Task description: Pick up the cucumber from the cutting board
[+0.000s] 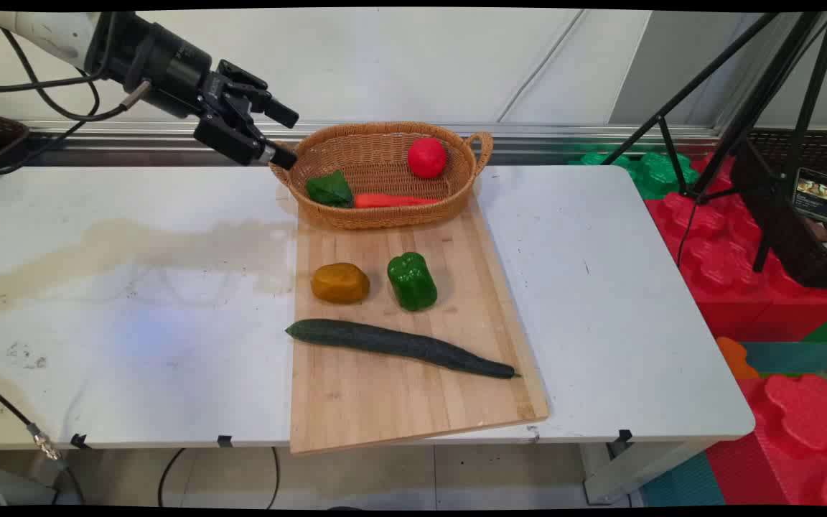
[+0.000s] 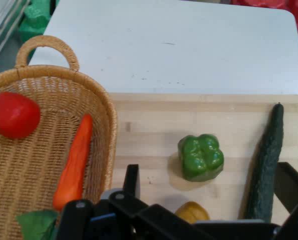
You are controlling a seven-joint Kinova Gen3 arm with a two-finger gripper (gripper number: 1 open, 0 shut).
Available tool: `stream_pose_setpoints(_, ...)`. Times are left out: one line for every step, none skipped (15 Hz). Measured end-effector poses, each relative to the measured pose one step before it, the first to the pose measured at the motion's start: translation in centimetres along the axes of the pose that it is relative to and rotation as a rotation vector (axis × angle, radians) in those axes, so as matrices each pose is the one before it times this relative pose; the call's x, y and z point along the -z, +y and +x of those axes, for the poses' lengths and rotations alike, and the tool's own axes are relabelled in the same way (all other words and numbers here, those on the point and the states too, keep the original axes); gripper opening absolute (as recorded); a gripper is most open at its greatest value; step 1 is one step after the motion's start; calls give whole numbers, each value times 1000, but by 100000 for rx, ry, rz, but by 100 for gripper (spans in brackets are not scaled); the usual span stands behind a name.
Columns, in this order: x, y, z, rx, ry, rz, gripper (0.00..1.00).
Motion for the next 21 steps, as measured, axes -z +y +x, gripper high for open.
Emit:
stream_pose_setpoints(-71,241,108,-988,9,-707,100)
stream_pose_setpoints(-126,198,73,-878,-58,-586,100)
stream_pose_setpoints(-272,336,114,-1353,-67,-902,100)
stream_pose_setpoints(-245,273,73,-1010,-125,-626,100)
stream_pose_setpoints(-459,442,120,-1457,-159,-1087,100)
stream_pose_setpoints(-667,592,121,-1774,-316,-1429,100)
stream_pose_setpoints(-787,632,92,-1742,-474,-1500,100)
stream_pose_setpoints(-742,528,75,-1463,-459,-1190,100)
stream_pose_setpoints(-903,575,83,-1594,-629,-1250,100)
stream_pose_setpoints(-926,492,94,-1499,-665,-1023,100)
stream_pose_setpoints(-811,369,85,-1148,-580,-732,100)
stream_pose_setpoints(-556,218,45,-762,-461,-434,100)
stream_pose_setpoints(-859,307,57,-1208,-733,-628,100)
stream_pose_setpoints(-594,191,20,-863,-584,-434,100)
stream_pose_setpoints(-906,267,25,-1163,-829,-599,100)
stream_pose_setpoints(-1091,306,-19,-1114,-1085,-792,100)
stream_pose_setpoints(-1140,314,-68,-975,-1145,-900,100)
stream_pose_setpoints(-981,255,-106,-781,-1067,-837,100)
stream_pose_setpoints(-1127,298,-172,-892,-1371,-982,100)
stream_pose_setpoints(-1405,358,-260,-1115,-1820,-1108,100)
stream_pose_setpoints(-616,123,-91,-395,-728,-384,100)
